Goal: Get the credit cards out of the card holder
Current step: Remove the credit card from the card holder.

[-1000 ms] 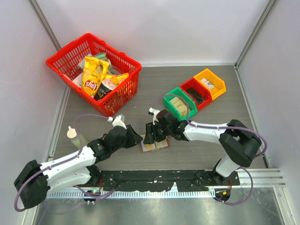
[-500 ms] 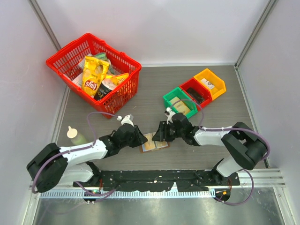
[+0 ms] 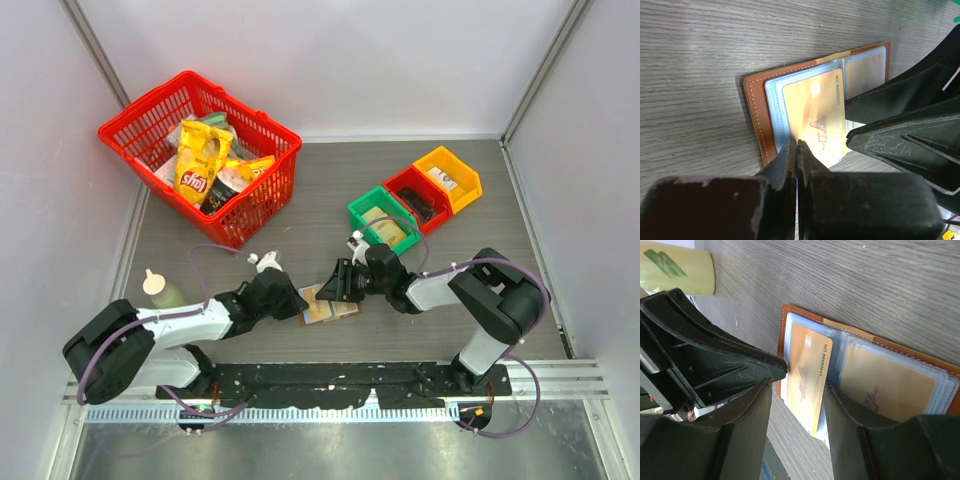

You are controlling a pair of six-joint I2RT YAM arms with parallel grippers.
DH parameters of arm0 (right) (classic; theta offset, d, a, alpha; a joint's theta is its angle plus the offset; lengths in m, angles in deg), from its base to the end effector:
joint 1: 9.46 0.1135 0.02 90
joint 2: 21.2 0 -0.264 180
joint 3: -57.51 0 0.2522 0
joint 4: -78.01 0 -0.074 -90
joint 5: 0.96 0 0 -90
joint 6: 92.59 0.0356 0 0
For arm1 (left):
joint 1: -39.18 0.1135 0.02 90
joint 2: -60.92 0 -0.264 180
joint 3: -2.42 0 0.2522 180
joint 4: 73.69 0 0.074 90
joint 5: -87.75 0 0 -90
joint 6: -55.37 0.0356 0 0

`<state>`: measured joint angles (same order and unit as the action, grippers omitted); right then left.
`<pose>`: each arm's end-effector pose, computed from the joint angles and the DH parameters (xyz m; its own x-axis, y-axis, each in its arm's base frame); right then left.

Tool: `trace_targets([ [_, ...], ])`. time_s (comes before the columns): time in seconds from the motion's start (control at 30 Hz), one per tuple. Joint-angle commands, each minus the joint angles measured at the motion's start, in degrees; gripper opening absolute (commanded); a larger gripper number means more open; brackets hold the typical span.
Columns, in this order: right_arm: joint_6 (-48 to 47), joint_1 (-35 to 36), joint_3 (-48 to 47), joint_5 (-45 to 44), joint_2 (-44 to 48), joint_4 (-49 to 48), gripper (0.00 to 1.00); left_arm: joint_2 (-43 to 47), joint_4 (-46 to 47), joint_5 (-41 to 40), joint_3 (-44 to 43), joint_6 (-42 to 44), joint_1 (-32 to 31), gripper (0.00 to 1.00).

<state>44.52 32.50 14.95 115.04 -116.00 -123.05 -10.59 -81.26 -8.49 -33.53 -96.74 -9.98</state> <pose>0.2031 0.2036 0.1223 -0.9066 0.0704 -0.4160 -0.3167 0.5378 0.7813 0.1476 -0.1649 0.1424 -0.8280 -0.3857 -0.4071 -0.0676 0.7893 -0.6103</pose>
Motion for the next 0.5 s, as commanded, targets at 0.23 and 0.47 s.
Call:
trace_targets([
  [0.23, 4.9, 0.0, 0.9, 7.4, -2.1, -14.6, 0.42, -0.6, -0.7, -2.1, 2.4, -1.6, -0.1, 0.0],
  [0.47, 4.7, 2.2, -1.3, 9.9, -5.9, -17.0, 0.39, -2.7, 0.8, -0.6, 2.1, -1.4, -0.1, 0.0],
])
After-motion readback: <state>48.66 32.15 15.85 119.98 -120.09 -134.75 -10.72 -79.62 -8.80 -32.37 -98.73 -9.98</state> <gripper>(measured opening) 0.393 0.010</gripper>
